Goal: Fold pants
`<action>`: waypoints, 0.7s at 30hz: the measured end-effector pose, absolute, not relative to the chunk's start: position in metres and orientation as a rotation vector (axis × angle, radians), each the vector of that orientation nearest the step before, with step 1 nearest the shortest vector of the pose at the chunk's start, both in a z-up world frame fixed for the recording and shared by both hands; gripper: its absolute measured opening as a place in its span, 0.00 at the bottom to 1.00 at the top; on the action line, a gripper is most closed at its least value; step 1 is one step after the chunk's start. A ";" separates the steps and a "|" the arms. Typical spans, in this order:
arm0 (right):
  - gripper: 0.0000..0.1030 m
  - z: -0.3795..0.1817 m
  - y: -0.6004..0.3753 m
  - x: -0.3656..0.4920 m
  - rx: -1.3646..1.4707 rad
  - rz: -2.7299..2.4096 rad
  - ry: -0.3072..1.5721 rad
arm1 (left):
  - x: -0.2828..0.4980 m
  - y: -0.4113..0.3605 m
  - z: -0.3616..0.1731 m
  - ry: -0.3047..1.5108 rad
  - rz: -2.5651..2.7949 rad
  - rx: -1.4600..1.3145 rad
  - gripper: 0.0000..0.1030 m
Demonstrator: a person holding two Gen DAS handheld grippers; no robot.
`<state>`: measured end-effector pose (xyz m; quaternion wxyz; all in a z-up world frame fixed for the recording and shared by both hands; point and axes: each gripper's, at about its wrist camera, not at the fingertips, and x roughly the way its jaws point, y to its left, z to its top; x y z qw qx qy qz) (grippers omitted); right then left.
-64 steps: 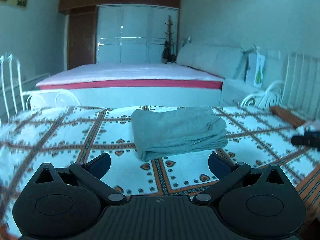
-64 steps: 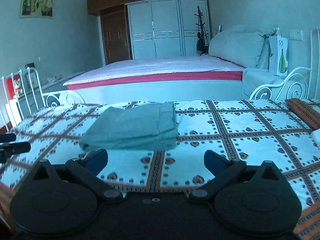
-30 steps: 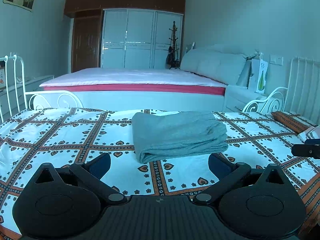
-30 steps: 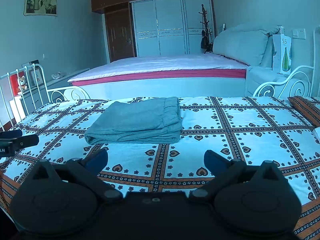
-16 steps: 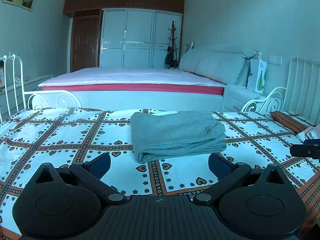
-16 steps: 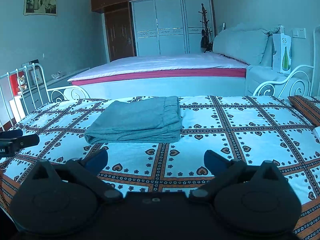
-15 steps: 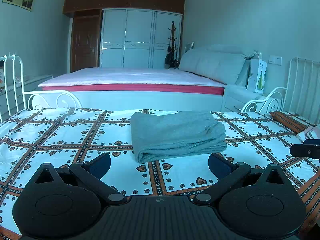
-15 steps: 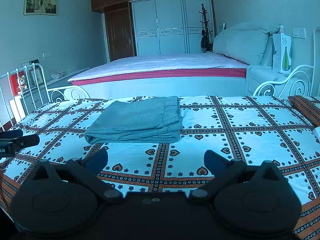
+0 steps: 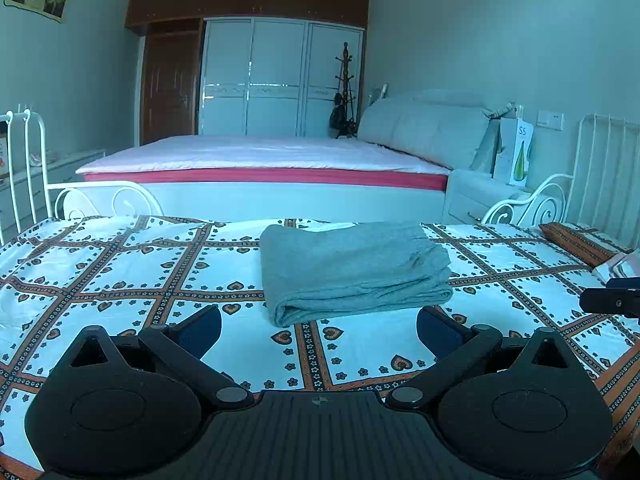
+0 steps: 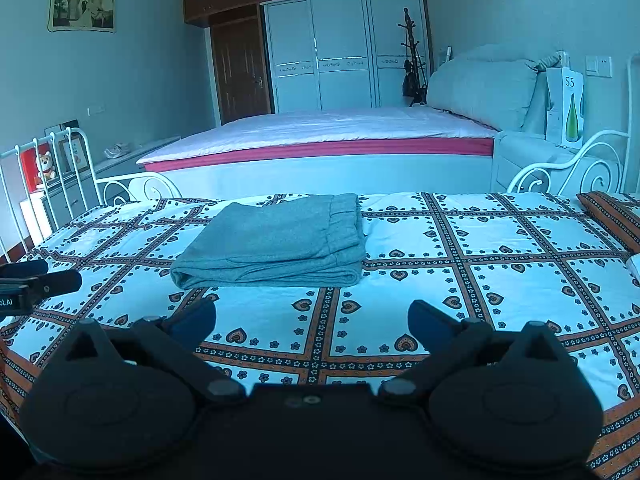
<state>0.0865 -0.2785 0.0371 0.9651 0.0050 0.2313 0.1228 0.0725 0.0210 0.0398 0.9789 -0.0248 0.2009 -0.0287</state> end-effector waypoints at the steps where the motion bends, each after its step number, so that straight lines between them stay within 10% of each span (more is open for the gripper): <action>1: 0.94 0.037 -0.278 0.086 0.010 0.249 0.468 | 0.072 0.021 0.040 0.405 -0.059 -0.050 1.00; 21: 0.94 0.037 -0.279 0.086 0.009 0.249 0.468 | 0.073 0.021 0.041 0.402 -0.058 -0.047 1.00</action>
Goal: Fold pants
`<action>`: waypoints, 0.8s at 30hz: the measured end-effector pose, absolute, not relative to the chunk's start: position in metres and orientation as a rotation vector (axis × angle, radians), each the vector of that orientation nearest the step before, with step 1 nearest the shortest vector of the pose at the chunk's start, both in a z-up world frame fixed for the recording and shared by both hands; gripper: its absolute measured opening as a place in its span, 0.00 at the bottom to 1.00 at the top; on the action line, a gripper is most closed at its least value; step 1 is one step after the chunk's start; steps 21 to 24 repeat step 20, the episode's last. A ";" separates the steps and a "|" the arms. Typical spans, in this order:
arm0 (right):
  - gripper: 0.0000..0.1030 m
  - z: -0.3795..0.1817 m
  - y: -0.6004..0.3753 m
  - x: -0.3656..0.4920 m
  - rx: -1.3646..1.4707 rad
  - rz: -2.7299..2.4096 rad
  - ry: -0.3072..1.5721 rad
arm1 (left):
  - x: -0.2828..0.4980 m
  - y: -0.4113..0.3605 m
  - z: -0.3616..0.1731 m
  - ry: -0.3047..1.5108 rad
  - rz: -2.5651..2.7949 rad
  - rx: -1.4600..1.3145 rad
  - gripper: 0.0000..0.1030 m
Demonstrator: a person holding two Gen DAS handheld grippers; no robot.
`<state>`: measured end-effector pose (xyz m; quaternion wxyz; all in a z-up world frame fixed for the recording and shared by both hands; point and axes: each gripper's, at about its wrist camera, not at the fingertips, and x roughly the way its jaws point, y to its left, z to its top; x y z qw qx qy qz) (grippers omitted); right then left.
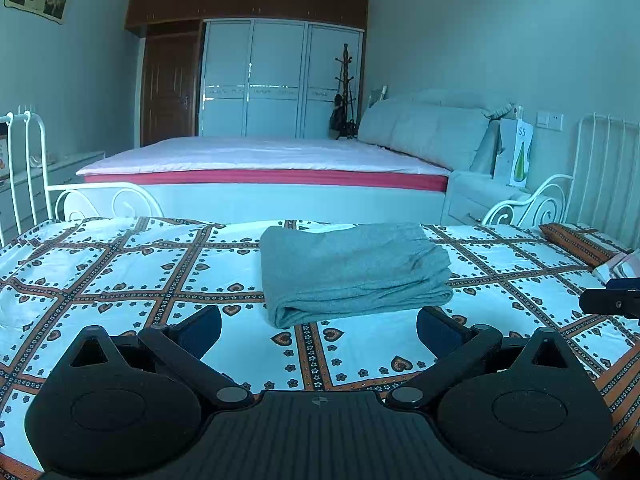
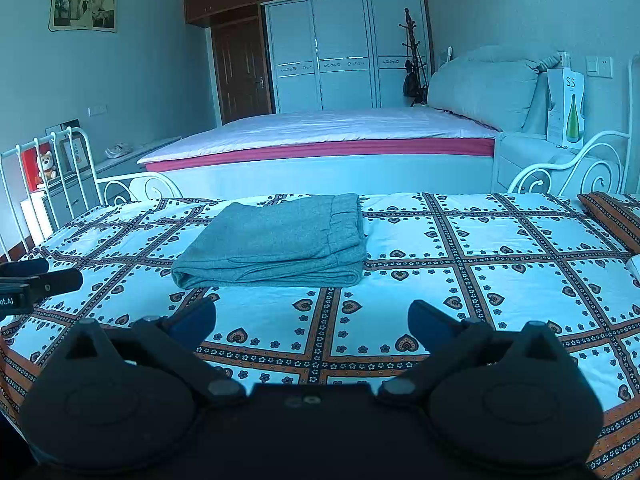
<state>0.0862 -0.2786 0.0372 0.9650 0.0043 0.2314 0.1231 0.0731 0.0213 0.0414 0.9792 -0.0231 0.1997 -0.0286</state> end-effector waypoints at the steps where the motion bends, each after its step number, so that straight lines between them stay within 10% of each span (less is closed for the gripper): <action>1: 0.94 0.037 -0.278 0.086 0.009 0.249 0.468 | 0.073 0.021 0.042 0.402 -0.058 -0.046 1.00; 24: 0.94 0.037 -0.279 0.087 0.001 0.258 0.469 | 0.069 0.024 0.044 0.357 -0.089 -0.053 1.00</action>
